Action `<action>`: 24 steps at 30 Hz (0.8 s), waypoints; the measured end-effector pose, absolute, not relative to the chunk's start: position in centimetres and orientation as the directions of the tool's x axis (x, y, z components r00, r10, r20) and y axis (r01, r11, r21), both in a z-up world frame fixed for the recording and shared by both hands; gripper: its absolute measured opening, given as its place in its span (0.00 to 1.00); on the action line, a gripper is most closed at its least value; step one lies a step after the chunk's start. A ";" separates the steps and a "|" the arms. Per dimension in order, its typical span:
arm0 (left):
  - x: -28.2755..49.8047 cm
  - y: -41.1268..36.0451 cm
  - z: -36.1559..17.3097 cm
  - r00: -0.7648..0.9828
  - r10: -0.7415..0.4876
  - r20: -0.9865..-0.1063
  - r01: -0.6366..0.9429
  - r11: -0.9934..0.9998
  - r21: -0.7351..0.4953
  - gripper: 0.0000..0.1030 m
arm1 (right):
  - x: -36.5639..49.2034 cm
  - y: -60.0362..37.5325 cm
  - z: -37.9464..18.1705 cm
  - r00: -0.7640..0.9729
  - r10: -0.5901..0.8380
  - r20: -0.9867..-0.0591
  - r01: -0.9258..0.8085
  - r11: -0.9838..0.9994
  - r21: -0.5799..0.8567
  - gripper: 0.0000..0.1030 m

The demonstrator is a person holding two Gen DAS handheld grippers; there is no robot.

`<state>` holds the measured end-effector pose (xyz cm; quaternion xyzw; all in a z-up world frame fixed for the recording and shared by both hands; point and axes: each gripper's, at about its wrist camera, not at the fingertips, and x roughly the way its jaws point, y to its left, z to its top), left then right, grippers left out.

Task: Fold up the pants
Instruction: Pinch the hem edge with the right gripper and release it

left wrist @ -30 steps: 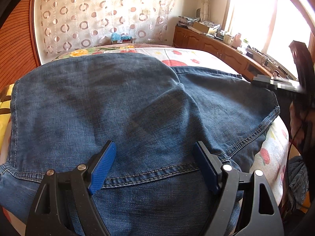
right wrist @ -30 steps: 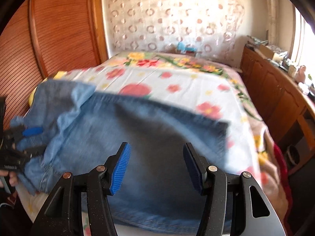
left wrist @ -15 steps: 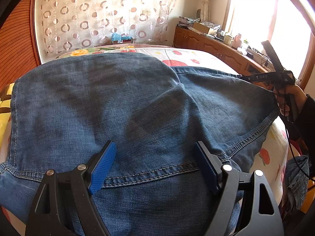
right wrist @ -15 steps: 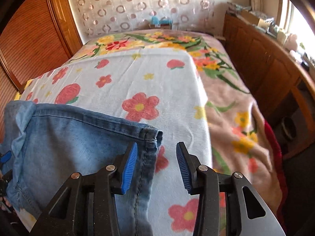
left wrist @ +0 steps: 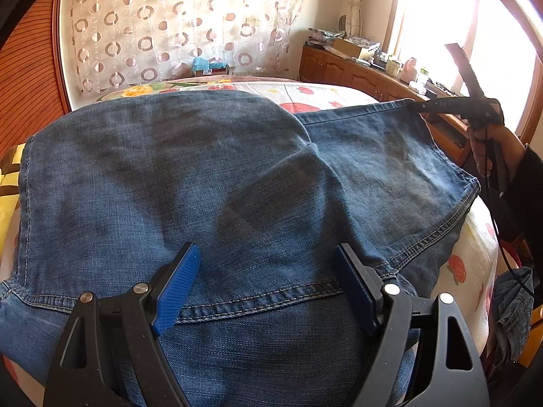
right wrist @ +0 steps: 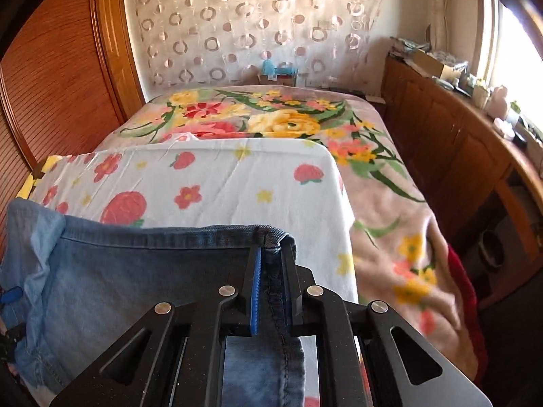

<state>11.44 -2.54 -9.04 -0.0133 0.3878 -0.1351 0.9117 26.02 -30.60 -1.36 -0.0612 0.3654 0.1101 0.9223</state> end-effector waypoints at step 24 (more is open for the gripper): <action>11.6 -2.4 -9.0 0.662 -0.250 -0.706 0.236 0.964 -0.120 0.79 | 12.8 -34.4 -3.7 0.683 0.155 -0.714 -0.218 0.976 0.003 0.47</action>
